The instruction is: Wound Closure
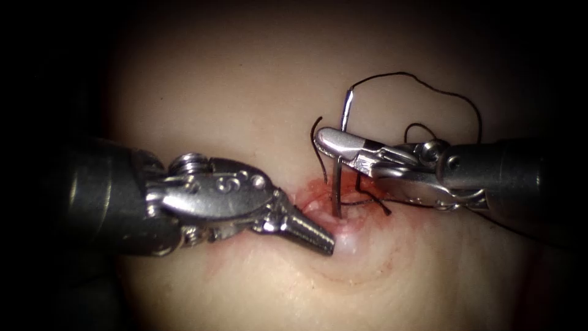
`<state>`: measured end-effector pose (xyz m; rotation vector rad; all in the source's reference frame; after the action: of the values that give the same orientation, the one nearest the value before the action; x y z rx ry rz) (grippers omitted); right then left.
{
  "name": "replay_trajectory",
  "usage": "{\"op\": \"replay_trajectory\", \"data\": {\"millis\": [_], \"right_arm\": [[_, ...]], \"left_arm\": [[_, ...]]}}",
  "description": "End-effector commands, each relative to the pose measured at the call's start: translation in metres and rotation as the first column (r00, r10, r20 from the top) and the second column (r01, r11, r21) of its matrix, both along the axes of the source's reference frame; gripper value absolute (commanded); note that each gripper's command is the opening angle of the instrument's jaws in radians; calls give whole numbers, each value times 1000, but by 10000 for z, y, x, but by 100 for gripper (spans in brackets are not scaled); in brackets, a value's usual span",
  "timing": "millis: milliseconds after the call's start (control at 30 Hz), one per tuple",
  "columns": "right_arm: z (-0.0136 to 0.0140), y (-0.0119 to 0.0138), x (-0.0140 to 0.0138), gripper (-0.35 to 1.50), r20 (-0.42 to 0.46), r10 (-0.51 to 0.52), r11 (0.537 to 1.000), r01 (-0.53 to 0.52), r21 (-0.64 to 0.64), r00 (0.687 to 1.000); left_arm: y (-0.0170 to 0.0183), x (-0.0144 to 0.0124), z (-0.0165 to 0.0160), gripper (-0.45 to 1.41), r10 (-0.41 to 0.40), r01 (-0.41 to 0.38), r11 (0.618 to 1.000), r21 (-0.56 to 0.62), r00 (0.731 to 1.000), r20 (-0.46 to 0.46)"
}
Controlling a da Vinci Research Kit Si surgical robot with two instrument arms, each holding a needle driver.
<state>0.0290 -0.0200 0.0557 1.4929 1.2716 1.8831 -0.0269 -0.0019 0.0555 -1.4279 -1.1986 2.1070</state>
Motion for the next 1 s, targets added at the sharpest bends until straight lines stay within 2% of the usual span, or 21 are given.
{"op": "replay_trajectory", "data": {"millis": [33, 600, 1000], "right_arm": [[2, 0, 9, -35, -2, 0, 1000, 0, -1, 1000], [-7, -7, 14, -35, -10, -18, 999, 18, 46, 1000], [-12, -12, 17, -35, -50, -45, 994, 50, 94, 998]], "left_arm": [[-2, -5, 5, -45, 2, -2, 1000, -11, 1000, 3], [0, -8, 8, -45, -3, 3, 999, -34, 1000, 9], [0, -8, 11, -45, -6, 6, 999, -38, 1000, 7]]}}
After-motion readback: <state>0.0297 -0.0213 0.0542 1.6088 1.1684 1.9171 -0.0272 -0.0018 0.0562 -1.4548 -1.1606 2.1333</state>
